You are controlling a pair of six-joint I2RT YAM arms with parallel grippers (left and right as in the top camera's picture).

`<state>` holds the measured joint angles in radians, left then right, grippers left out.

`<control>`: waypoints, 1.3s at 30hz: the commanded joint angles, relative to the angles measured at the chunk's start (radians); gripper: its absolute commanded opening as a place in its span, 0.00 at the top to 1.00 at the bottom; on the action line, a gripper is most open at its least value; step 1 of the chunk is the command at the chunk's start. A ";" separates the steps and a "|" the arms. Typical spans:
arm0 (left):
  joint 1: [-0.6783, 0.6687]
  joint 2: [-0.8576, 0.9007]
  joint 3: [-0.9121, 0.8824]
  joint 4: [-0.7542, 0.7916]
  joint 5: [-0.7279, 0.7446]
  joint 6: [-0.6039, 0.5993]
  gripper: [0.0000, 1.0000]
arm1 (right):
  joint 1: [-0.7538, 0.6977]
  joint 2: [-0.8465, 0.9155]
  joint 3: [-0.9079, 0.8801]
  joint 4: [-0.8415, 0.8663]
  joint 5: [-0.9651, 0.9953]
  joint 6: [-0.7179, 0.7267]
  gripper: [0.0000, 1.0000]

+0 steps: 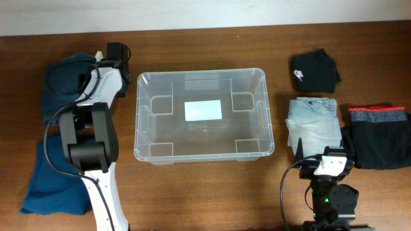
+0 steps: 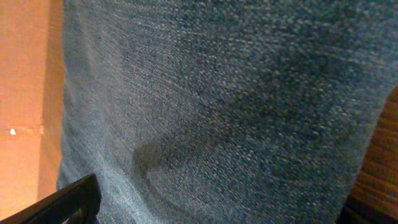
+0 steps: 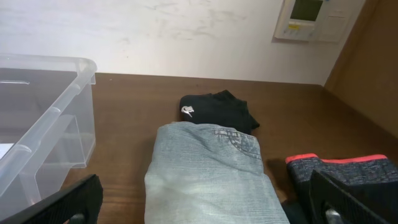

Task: Pack container
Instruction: 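Lower the left gripper and pinch the top blue jeans' edge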

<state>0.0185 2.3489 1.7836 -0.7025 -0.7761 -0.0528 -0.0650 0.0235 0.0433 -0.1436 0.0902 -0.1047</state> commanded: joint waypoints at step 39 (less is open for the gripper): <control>0.023 0.104 -0.026 0.033 -0.018 0.027 0.99 | -0.008 0.001 0.002 -0.018 0.023 0.004 0.02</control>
<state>0.0185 2.3993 1.7782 -0.6624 -0.8383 -0.0189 -0.0650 0.0235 0.0433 -0.1436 0.0902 -0.1051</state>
